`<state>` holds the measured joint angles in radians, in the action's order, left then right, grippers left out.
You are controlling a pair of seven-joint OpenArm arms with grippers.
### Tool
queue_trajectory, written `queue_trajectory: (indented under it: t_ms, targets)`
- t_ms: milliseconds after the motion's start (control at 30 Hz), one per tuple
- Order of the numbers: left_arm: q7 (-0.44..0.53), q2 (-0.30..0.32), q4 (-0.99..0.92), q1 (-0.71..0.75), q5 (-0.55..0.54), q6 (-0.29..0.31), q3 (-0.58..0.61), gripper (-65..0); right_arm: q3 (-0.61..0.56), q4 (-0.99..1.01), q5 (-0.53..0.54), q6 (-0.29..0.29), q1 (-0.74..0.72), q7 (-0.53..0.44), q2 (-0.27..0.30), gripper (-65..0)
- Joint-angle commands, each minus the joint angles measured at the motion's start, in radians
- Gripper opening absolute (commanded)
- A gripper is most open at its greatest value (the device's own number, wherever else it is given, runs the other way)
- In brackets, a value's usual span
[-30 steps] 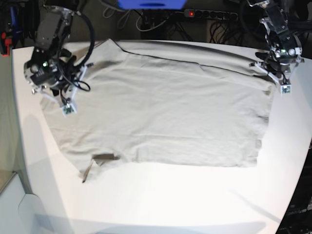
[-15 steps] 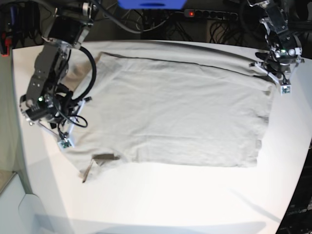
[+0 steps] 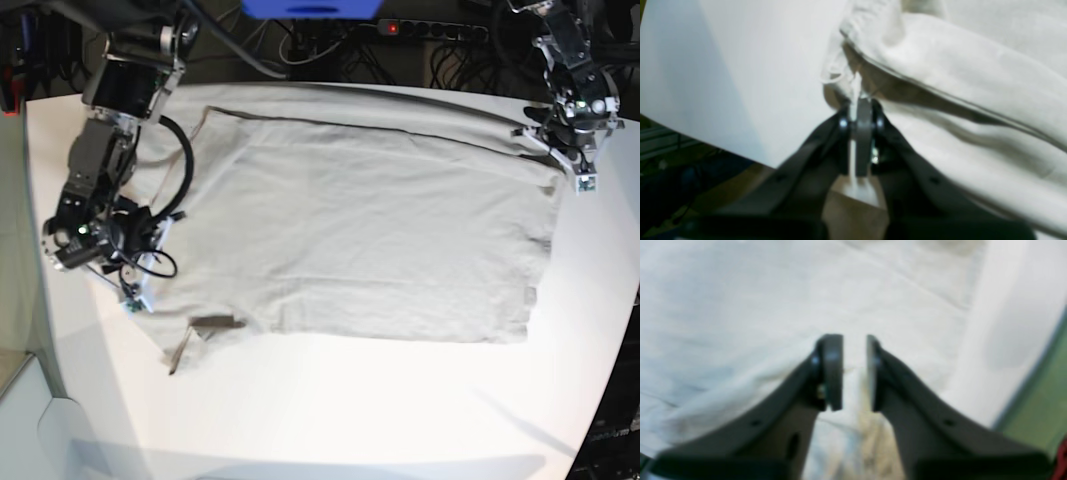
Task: Layout the t-shirt on the table in an organized manner, then fold the t-shirt properly
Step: 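Move the right gripper along the shirt side toward the hem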
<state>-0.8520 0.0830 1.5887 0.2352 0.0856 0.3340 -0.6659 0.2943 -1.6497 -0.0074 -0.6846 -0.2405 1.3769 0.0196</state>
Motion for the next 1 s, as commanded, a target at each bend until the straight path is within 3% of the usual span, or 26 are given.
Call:
queue_trajectory:
  t_ms: [0,100,167,267,367,700,833,967]
  targets:
    - [-0.057,-0.001,-0.003,0.014,0.016,-0.002,-0.001,-64.1,-0.002,-0.014,0.008,-0.014,-0.032,-0.009,0.003,-42.4]
    - [-0.068,-0.001,0.002,0.01,0.016,-0.002,-0.001,-60.7,-0.002,-0.014,0.008,-0.014,-0.038,-0.008,0.021,-31.3]
    - [-0.069,-0.002,0.003,0.01,0.016,-0.008,-0.002,-50.8,-0.002,-0.014,0.008,-0.014,-0.036,-0.008,0.023,-25.9]
    - [-0.069,-0.002,0.014,0.014,0.016,-0.005,-0.002,-33.0,0.001,-0.014,0.008,-0.014,-0.036,-0.008,0.024,-24.4]
    - [-0.065,-0.015,0.045,0.031,0.016,-0.002,-0.002,-23.4,0.001,-0.014,0.008,-0.014,-0.038,-0.009,0.024,-24.4]
    - [-0.072,-0.071,0.325,0.085,0.024,-0.005,-0.002,-23.3,0.003,-0.013,0.008,-0.014,-0.066,-0.011,0.024,-24.4]
    - [-0.072,-0.064,0.353,0.097,0.024,-0.003,-0.035,-23.3,0.004,-0.014,0.008,-0.014,-0.076,-0.011,0.03,-24.4]
    - [-0.072,-0.059,0.344,0.022,0.024,-0.002,-0.078,-23.3,0.0,0.027,0.008,-0.014,-0.124,-0.012,0.05,-24.3]
